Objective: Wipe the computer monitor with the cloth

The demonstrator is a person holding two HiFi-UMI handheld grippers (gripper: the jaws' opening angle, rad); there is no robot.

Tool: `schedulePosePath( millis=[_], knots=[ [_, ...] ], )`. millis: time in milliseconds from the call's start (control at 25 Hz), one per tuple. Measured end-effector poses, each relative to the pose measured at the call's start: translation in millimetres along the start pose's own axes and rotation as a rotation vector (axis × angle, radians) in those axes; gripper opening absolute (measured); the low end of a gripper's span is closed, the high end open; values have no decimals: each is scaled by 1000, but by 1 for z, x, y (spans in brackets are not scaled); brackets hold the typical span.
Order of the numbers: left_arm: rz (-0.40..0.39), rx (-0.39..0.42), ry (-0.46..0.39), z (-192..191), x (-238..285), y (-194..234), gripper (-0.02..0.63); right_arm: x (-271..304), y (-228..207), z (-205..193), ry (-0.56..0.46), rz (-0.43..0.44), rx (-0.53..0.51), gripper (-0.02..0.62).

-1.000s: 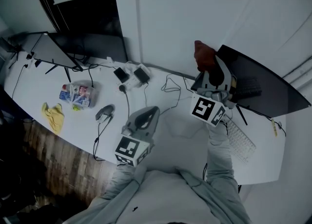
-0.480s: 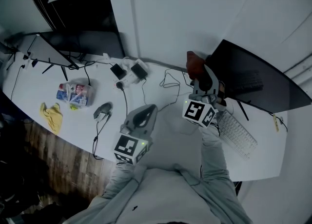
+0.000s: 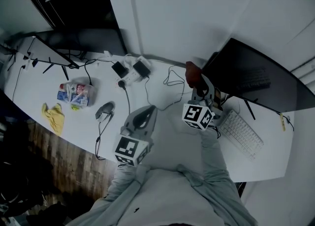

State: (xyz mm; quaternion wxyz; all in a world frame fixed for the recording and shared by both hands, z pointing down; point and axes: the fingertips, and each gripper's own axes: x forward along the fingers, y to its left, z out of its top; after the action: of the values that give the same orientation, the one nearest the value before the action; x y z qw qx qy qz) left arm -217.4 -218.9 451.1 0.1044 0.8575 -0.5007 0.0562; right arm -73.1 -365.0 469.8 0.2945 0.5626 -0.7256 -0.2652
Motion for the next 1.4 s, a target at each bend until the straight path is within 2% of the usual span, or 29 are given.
schedulePosePath(
  millis=[360,640,760,920,1400],
  knots=[
    [11,-5,32,-15,5,7,21,9,46,-51,127,87,87,35],
    [10,-7,44,-19,8,10,21,13,73,-79,218,169,214,35],
    [9,-8,51,-22,8,11,21,14,79,-95,266,174,338,35],
    [12,-13,63,-21,8,12,21,16,73,-113,303,136,545,35],
    [-2,14,70,-17,13,-4,21,11,48,-143,305,23,928,35]
  ],
)
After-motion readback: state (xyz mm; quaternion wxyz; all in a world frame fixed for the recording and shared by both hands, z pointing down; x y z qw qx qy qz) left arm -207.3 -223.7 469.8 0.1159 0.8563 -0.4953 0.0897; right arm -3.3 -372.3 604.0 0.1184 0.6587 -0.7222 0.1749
